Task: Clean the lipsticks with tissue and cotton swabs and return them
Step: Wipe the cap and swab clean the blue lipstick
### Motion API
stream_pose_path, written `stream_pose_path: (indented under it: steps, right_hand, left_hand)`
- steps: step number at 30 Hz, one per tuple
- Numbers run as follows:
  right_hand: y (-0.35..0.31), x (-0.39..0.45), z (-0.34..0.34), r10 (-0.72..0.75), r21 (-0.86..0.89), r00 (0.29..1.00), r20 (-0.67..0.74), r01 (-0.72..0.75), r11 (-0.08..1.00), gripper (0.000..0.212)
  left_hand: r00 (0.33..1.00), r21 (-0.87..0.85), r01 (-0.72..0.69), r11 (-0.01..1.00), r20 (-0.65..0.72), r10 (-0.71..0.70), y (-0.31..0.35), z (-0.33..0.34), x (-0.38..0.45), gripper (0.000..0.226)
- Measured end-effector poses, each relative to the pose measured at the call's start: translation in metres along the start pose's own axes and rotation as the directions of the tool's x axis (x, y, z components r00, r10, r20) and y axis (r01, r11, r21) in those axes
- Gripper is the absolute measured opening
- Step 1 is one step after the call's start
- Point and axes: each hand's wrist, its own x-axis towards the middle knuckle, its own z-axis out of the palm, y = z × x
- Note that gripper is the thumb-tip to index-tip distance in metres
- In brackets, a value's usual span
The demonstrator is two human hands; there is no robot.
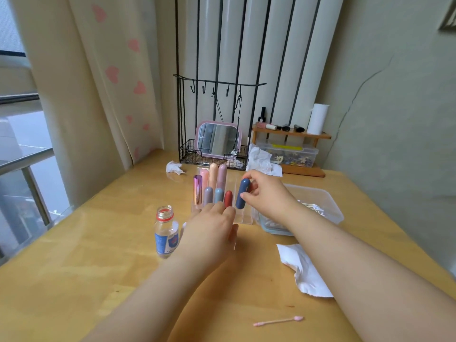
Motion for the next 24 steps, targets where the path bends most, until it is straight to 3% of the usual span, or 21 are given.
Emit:
stream_pose_path:
  steps: [7,12,16,21,24]
  right_hand:
    - [0.012,0.014,0.018,0.025,-0.065,0.998,0.059,-0.021,0.998,0.022]
    - [0.012,0.013,0.023,0.007,-0.247,0.998,0.069,0.010,0.969,0.018]
    - [0.011,0.013,0.020,-0.053,-0.386,0.996,0.078,0.079,0.919,0.026]
    - [0.001,0.042,0.004,-0.115,-0.296,0.993,-0.034,0.100,0.950,0.041]
    - [-0.006,0.070,0.004,-0.112,-0.331,0.994,0.000,0.106,0.938,0.043]
  left_hand:
    - [0.999,-0.055,0.038,0.998,0.016,-0.037,-0.004,0.012,0.004,0.026]
    - [0.992,0.006,-0.021,1.000,-0.123,0.021,-0.009,0.032,0.003,0.033]
    - [0.988,0.002,-0.029,1.000,-0.153,0.029,-0.011,0.036,0.002,0.031]
    - [0.987,-0.044,-0.005,0.999,-0.163,-0.003,-0.014,0.034,0.004,0.032]
    - [0.989,-0.042,-0.002,0.999,-0.150,-0.004,-0.014,0.034,0.005,0.030]
